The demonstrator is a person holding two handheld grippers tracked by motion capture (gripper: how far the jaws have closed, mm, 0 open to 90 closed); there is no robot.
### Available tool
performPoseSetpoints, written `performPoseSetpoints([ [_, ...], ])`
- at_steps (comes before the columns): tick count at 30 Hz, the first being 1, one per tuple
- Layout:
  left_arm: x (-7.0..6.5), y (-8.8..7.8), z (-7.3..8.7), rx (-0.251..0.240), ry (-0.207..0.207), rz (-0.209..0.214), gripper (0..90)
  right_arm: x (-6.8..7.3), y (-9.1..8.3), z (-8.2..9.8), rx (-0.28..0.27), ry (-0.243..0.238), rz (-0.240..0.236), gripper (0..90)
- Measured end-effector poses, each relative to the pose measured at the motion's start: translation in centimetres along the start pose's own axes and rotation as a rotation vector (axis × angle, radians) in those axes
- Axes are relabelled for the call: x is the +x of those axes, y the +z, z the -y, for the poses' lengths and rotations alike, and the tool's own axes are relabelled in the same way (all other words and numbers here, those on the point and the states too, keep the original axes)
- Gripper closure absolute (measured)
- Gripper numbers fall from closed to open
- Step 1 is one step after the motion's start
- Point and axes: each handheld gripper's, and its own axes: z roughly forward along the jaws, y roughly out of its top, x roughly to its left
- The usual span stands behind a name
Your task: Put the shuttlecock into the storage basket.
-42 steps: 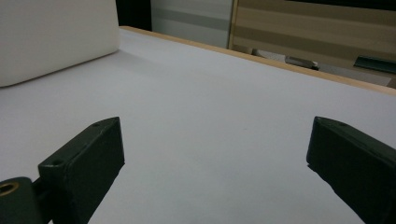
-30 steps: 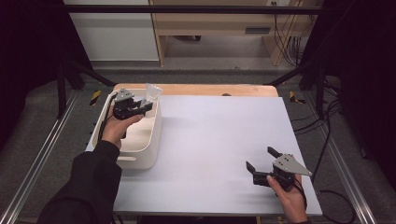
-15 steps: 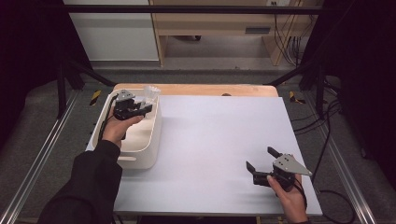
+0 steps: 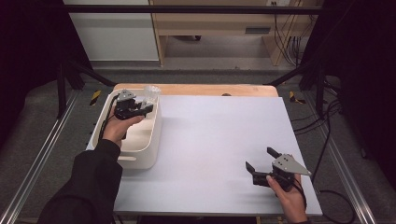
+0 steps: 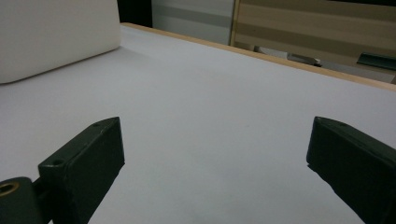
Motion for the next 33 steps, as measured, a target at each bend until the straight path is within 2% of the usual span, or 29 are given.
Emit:
performPoseSetpoints([
  [8, 0.09, 0.44, 0.27, 0.031, -0.013, -0.009, 62.4, 0.02, 0.08, 0.09, 0.005, -0.001, -0.001, 4.1],
  [16, 0.07, 0.46, 0.23, 0.014, -0.012, -0.005, 60.8, 0.04, 0.06, 0.07, 0.006, -0.001, -0.002, 4.1],
  [22, 0.18, 0.50, 0.25, -0.006, -0.028, -0.009, 54.0, 0.02, 0.07, 0.08, 0.006, -0.002, -0.001, 4.2],
  [25, 0.27, 0.53, 0.20, -0.031, -0.053, -0.020, 44.8, 0.01, 0.08, 0.09, 0.008, -0.001, -0.002, 4.2],
  [33, 0.38, 0.52, 0.19, -0.040, -0.072, -0.037, 34.5, 0.02, 0.09, 0.10, 0.009, -0.002, -0.003, 4.1],
])
